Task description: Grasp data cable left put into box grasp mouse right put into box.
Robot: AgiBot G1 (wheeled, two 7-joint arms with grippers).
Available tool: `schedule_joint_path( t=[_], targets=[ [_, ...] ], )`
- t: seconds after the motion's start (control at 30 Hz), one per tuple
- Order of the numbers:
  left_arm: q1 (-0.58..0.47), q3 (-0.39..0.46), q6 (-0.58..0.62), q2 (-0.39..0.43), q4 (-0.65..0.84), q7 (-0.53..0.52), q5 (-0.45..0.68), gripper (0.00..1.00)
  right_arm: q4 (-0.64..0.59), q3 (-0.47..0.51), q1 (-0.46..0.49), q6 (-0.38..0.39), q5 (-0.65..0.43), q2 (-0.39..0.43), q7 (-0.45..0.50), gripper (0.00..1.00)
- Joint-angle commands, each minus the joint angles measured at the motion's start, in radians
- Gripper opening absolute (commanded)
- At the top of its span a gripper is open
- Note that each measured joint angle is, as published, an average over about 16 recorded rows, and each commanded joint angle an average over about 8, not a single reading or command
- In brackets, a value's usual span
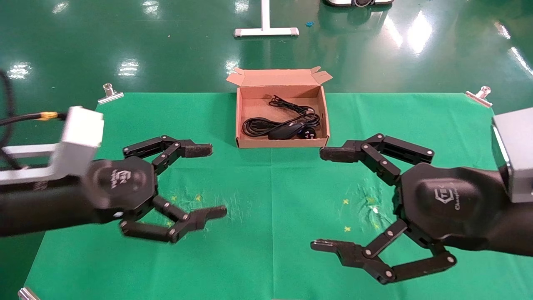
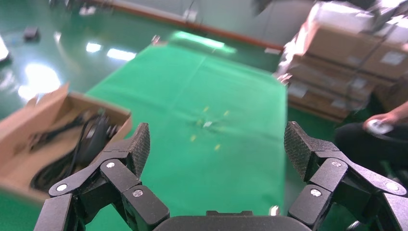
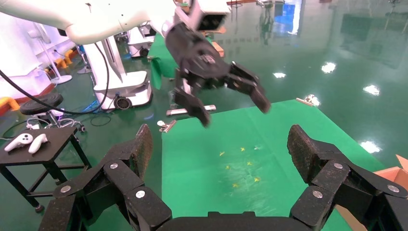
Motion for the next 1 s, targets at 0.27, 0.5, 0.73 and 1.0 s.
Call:
schedule_joint_path(
  t=[0.27, 0.5, 0.73, 1.0],
  targets=[
    [0.084, -0.100, 0.106, -0.028, -0.025, 0.086, -0.173, 1.00, 0.000, 0.000, -0.001, 0.000, 0.001, 0.001, 0.000, 1.00],
    [0.098, -0.116, 0.123, -0.033, -0.029, 0.095, -0.203, 1.00, 0.000, 0.000, -0.001, -0.001, 0.002, 0.001, 0.000, 1.00],
    [0.089, -0.106, 0.113, -0.031, -0.026, 0.089, -0.184, 1.00, 0.000, -0.001, -0.001, 0.000, 0.002, 0.001, 0.000, 1.00],
    [0.084, -0.099, 0.105, -0.029, -0.024, 0.086, -0.172, 1.00, 0.000, -0.001, 0.000, 0.000, 0.001, 0.000, 0.000, 1.00]
  ],
)
